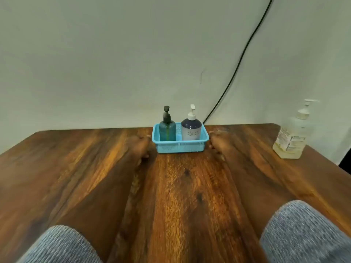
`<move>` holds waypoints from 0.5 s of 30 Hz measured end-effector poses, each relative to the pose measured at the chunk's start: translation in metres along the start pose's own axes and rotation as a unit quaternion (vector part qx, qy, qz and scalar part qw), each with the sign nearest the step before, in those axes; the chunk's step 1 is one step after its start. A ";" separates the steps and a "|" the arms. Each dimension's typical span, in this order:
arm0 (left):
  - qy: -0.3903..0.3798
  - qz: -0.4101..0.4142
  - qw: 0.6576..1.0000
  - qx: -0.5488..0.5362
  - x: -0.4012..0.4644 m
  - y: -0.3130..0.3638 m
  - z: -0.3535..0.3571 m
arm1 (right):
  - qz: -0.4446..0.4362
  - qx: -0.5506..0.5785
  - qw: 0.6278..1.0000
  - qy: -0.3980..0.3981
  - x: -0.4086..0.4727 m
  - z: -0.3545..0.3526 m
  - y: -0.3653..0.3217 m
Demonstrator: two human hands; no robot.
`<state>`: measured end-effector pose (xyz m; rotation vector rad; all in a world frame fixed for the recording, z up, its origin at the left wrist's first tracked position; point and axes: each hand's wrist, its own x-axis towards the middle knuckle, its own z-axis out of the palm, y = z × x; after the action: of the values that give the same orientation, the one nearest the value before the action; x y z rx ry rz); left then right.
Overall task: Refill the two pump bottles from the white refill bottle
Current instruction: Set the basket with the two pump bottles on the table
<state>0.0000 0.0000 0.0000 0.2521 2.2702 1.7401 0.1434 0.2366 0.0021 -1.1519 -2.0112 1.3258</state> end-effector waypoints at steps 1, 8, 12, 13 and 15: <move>-0.017 -0.005 1.000 0.002 0.000 0.002 0.001 | 0.009 0.011 1.000 -0.009 0.002 0.001 -0.001; -0.008 -0.011 0.999 -0.031 -0.006 0.016 0.013 | 0.036 0.047 0.998 -0.009 0.005 0.008 -0.002; 0.041 0.037 0.998 -0.008 -0.018 0.027 0.009 | 0.002 0.096 0.995 0.000 -0.003 0.009 -0.009; 0.044 0.044 0.998 -0.011 -0.021 0.031 0.006 | 0.000 0.118 0.993 0.001 -0.004 0.008 -0.012; 0.037 0.049 0.998 -0.016 -0.028 0.036 -0.002 | 0.007 0.169 0.986 -0.011 -0.009 0.004 -0.015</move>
<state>0.0250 -0.0013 0.0379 0.3020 2.3170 1.8616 0.1397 0.2241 0.0148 -0.9989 -1.7075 1.6157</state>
